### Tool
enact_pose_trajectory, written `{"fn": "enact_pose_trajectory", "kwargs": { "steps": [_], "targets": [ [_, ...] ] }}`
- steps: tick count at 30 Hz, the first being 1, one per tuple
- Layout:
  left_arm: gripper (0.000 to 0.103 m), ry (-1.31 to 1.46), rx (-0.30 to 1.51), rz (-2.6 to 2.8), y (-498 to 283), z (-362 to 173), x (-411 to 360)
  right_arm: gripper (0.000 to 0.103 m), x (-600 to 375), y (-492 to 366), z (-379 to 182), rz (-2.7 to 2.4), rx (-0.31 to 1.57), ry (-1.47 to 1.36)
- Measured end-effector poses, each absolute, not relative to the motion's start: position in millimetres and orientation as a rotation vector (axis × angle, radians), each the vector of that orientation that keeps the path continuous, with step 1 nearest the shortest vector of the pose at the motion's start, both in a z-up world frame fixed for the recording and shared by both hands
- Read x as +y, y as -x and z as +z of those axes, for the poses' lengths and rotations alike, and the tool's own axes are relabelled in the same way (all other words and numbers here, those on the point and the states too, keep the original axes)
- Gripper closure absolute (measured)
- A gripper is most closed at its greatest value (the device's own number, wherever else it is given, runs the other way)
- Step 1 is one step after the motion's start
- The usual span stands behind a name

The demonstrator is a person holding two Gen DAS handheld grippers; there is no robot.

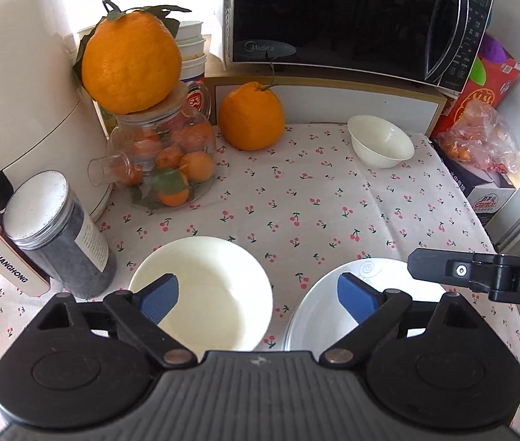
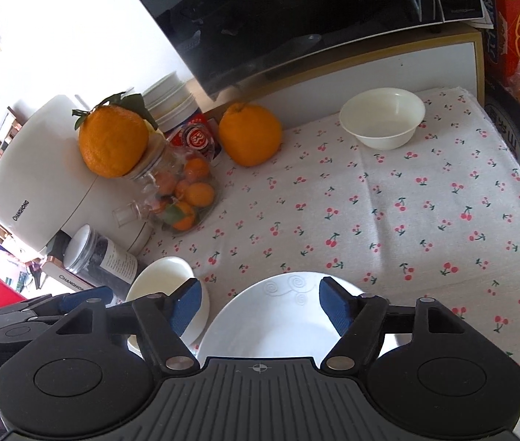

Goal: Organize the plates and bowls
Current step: 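Open both tools to release the cream bowl and withdraw, then move both tools to the small cream bowl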

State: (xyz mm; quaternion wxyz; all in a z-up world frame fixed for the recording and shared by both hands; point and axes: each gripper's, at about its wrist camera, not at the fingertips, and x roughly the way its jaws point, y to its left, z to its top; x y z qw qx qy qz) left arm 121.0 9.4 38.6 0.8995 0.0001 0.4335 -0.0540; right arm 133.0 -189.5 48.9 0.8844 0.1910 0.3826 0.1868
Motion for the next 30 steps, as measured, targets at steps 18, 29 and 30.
{"fn": "enact_pose_trajectory", "kwargs": {
  "steps": [18, 29, 30],
  "targets": [
    [0.0, -0.028, 0.897, -0.097, -181.9, 52.8, -49.2, 0.018, -300.8, -179.6, 57.3, 0.226, 0.784, -0.508],
    [0.001, -0.014, 0.886, -0.119, -238.8, 33.1, -73.3, 0.016, -326.3, -233.6, 47.7, 0.189, 0.737, -0.599],
    [0.0, -0.012, 0.885, -0.124, -244.2, 29.1, -75.2, 0.016, -326.9, -238.1, 45.3, 0.185, 0.734, -0.601]
  ]
}}
